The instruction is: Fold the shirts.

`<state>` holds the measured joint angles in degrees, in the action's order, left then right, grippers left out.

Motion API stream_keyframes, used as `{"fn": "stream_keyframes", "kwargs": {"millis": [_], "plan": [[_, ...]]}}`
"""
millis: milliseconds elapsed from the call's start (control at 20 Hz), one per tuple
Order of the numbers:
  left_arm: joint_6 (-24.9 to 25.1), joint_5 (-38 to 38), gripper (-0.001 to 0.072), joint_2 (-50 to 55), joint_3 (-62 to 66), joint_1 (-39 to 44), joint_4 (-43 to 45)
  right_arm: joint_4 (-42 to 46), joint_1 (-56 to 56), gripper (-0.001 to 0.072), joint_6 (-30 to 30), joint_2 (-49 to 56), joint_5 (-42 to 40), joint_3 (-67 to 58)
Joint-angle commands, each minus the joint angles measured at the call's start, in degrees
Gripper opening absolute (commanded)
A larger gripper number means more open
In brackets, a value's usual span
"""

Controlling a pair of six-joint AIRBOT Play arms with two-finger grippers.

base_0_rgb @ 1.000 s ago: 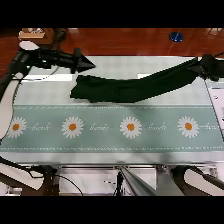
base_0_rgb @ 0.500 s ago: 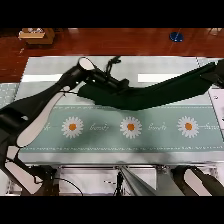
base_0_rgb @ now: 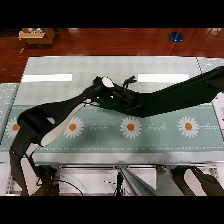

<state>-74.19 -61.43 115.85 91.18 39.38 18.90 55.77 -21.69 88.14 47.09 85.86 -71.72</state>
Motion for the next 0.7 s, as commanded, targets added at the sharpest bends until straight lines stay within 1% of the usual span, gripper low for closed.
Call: {"fn": "stream_keyframes", "kwargs": {"millis": [0, 50, 150, 300, 350, 400, 550, 650], "plan": [[0.46, 1.92, 0.0021, 2.34, 0.09, 4.28, -9.44, 0.22, -0.02, 0.0023, 0.83, -1.62, 1.16, -0.07], [1.57, 2.93, 0.0021, 2.64, 0.09, 5.62, -11.54, 0.17, -0.02, 0.0024, 0.83, -1.73, 1.22, -0.07], [1.66, 5.92, 0.0021, 2.73, 0.09, 7.17, -12.48, 0.13, -0.02, 0.0024, 0.83, -1.73, 1.25, -0.07], [1.68, 6.78, 0.0019, 1.97, 0.07, 4.61, -11.32, 0.15, -0.02, 0.0023, 0.76, -1.73, 1.25, -0.07], [1.51, 6.99, 0.0018, 0.52, 0.07, 2.45, -8.00, 0.15, -0.02, 0.0023, 0.68, -1.73, 1.25, -0.07], [0.31, 6.88, 0.0017, -1.31, 0.07, -0.04, -3.26, 0.17, -0.02, 0.0023, -0.11, -1.73, 1.20, -0.07], [-7.48, 3.96, 0.0017, -9.38, 0.07, -10.16, 18.91, 1.97, -0.02, 0.0024, -2.03, -1.70, 0.42, -0.04], [-9.88, 0.46, 0.0018, -15.04, 0.07, -17.25, 30.05, 3.21, 0.00, 0.0023, -2.49, -1.46, -1.07, -0.04]]}}
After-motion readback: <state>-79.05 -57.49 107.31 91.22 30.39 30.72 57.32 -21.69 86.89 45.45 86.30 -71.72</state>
